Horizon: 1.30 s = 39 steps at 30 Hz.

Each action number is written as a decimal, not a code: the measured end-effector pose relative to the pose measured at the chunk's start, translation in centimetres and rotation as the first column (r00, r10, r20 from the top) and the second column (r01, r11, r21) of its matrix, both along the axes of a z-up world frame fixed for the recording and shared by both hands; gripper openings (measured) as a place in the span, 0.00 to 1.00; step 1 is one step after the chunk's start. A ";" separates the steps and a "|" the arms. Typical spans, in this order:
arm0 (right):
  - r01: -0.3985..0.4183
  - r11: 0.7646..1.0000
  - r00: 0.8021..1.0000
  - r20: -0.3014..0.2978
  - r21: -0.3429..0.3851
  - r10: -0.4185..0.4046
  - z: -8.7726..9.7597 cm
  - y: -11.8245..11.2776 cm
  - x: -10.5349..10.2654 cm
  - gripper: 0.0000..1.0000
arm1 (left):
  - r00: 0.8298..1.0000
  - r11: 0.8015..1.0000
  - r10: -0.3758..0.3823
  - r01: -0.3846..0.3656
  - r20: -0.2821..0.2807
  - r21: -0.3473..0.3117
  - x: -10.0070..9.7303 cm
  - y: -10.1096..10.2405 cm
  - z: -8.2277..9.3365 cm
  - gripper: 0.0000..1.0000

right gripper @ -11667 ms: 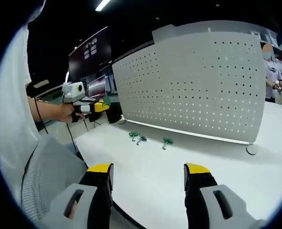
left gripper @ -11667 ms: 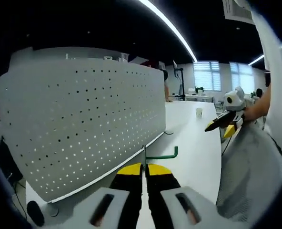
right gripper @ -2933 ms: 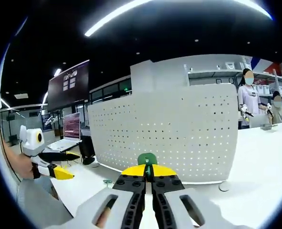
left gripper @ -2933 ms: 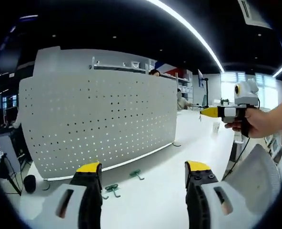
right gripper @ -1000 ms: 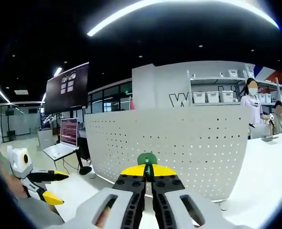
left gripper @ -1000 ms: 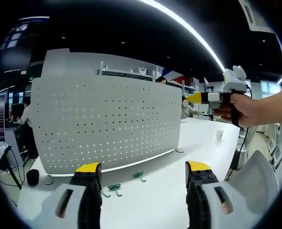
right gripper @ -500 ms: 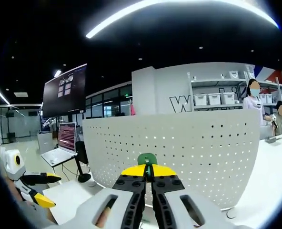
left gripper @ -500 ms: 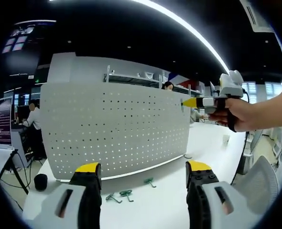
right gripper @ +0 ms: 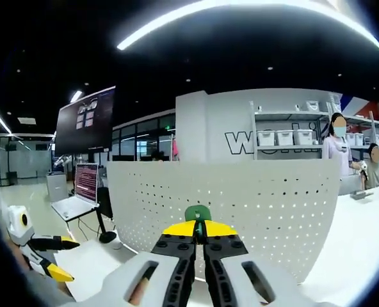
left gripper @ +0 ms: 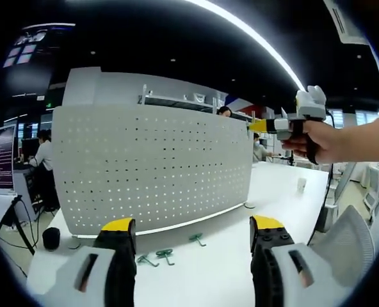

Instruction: Insert the hook assembly into the mounting plate slot until the hook locks in place.

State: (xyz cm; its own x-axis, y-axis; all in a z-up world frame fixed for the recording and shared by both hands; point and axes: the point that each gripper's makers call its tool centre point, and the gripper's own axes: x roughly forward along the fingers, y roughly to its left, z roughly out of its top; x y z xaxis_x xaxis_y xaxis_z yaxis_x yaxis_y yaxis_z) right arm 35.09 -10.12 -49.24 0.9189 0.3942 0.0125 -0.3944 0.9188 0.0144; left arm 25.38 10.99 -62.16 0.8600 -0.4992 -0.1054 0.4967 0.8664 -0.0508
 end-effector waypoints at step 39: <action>-0.068 0.997 0.997 0.036 -0.037 0.070 9.0 6.1 6.5 0.00 | 0.998 0.999 0.044 -0.043 0.039 -0.022 -0.2 2.2 1.6 0.74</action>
State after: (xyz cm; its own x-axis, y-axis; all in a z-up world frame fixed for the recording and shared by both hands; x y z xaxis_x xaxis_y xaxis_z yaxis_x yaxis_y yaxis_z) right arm 41.59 -4.00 -40.20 0.8887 0.4575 0.0313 -0.4565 0.8891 -0.0339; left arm 25.22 13.21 -60.53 0.8844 -0.4628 -0.0613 0.4603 0.8863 -0.0504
